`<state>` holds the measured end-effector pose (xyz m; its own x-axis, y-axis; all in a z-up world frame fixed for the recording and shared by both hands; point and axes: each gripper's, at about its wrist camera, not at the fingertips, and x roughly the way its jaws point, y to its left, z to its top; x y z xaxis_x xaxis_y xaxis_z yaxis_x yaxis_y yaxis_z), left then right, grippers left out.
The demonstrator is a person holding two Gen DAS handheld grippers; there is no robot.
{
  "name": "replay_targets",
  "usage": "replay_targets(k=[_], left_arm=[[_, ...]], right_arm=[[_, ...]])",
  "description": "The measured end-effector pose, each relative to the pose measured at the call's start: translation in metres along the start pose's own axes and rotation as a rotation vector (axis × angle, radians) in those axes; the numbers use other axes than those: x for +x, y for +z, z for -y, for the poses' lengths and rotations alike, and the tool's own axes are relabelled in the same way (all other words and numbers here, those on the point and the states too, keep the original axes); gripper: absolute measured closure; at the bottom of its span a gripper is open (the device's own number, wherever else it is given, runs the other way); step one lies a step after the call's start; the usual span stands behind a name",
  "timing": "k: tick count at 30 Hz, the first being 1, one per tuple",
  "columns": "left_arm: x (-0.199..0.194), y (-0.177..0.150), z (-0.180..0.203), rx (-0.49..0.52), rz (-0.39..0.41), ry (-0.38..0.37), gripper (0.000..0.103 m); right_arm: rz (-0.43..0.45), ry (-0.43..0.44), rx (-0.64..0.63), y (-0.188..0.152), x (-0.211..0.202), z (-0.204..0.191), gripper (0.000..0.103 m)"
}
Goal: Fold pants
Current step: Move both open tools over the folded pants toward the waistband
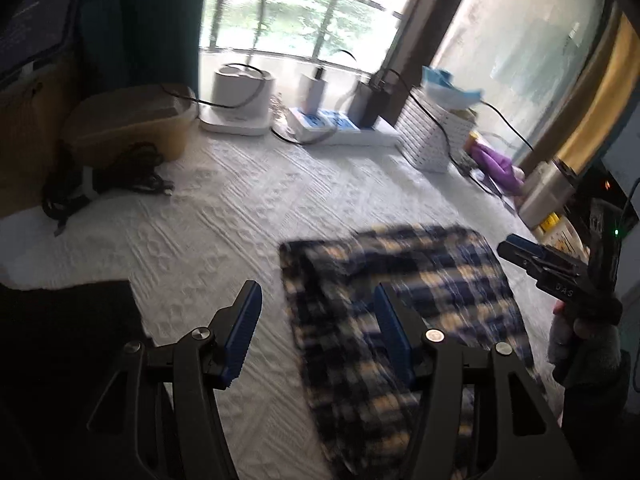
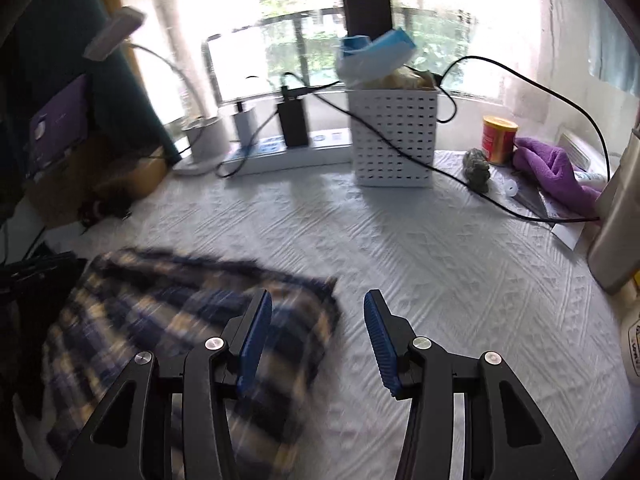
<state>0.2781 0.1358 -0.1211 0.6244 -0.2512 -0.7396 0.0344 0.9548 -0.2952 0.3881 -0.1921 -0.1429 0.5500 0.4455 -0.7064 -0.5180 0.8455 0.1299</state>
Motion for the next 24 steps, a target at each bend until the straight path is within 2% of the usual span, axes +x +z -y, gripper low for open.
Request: replay_targets(k=[5,11,20,24], left_arm=[[0.008,-0.027,0.016,0.036,-0.061,-0.015,0.045],[0.018,-0.056,0.007,0.043,-0.121,0.024,0.043],[0.007,-0.062,0.005,0.035,-0.106,0.063,0.042],[-0.003,-0.056,0.012,0.039,-0.075,0.055,0.042]], right_arm=[[-0.043,0.031,-0.017,-0.020,-0.002,-0.015,0.052],[-0.093,0.009,-0.014,-0.038,0.011,-0.015,0.052],[-0.089,-0.053,0.007,-0.052,-0.004,0.001,0.052],[-0.046,-0.050,0.024,-0.043,-0.015,0.005,0.052]])
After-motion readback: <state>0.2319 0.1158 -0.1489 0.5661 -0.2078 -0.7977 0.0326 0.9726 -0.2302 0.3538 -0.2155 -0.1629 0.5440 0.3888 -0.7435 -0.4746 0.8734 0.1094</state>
